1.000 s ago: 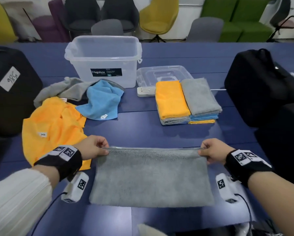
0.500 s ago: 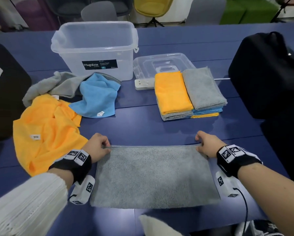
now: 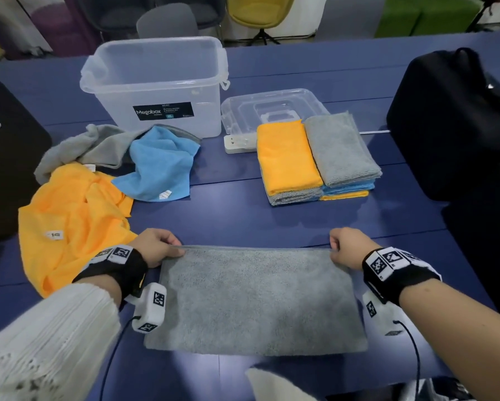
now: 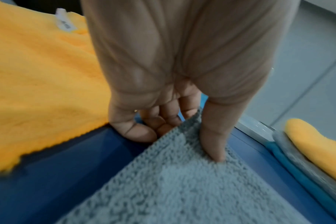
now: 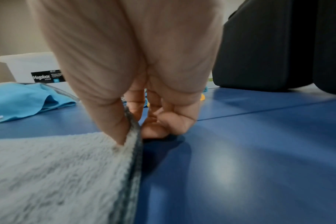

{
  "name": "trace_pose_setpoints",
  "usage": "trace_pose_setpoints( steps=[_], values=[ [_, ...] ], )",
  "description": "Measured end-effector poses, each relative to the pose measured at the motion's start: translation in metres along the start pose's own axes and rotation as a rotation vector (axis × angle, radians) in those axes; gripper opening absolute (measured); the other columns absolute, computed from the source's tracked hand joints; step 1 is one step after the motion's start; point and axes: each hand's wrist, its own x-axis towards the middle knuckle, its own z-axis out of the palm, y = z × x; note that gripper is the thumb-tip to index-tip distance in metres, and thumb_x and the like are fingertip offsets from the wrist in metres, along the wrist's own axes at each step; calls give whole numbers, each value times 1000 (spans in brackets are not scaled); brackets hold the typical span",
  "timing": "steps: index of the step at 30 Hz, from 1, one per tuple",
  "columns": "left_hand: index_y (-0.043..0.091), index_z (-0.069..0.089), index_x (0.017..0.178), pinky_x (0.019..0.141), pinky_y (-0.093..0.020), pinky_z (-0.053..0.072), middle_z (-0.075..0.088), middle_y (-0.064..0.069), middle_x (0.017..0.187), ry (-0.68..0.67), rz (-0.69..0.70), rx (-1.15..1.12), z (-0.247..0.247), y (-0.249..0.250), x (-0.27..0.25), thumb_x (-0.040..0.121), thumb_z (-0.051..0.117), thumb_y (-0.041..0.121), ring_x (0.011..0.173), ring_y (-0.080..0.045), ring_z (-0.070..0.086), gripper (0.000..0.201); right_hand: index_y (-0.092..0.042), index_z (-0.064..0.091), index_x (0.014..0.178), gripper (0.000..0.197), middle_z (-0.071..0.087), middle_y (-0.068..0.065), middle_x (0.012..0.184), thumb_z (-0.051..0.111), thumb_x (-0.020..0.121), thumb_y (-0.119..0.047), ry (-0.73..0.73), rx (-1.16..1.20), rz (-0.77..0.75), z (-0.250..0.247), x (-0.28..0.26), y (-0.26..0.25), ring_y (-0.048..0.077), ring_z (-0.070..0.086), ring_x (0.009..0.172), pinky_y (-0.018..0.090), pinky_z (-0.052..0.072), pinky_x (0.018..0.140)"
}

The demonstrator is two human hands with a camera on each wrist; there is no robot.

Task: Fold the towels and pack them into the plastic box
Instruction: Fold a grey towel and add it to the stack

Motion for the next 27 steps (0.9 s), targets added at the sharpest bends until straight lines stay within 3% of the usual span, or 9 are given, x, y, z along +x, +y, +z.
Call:
trace_pose_setpoints(
  steps=[4,9,14,18,21,23,27],
  values=[
    [8,63,64,51,-23,34,55,-3,53,43,-56,-155,2,-11,1,72,79,4,53,-18,46,18,-19,43,67,23,51,-3,73,52,78,-2,13,117,-20,7,-1,7,17,48,69,19,36,54],
    [10,63,62,50,-24,35,56,-1,54,113,-22,-122,5,-12,-2,70,82,5,51,-16,48,21,-18,46,67,23,53,-4,72,57,76,-1,27,120,-25,-4,-5,9,15,50,67,19,38,53],
    [10,62,61,52,-25,36,56,-3,57,175,6,-61,7,-8,-4,69,82,6,53,-17,47,22,-16,56,70,20,62,0,77,61,79,1,53,90,17,-16,-4,7,19,58,75,24,45,67],
    [12,65,62,67,-32,47,62,-4,63,230,54,50,9,3,-7,67,83,7,64,-21,55,20,-18,61,67,22,65,1,79,60,78,1,116,41,71,-22,-1,2,21,62,76,28,51,68],
    [18,65,62,74,-32,51,63,0,65,232,55,159,11,11,-10,70,81,8,69,-20,58,20,-14,68,72,17,69,5,83,61,75,1,131,-8,100,-20,1,-1,24,65,76,33,58,72],
    [18,67,64,77,-33,53,66,-2,69,225,63,162,10,15,-11,71,80,7,72,-20,61,18,-13,69,72,12,71,7,86,67,77,-3,110,7,98,-21,1,-2,24,66,79,34,57,75],
    [17,69,66,74,-31,51,69,-6,73,217,111,171,0,18,-16,72,79,5,73,-20,62,17,-16,65,66,21,69,5,82,67,87,-15,131,170,74,-26,-3,8,21,64,81,30,50,71]
  ],
)
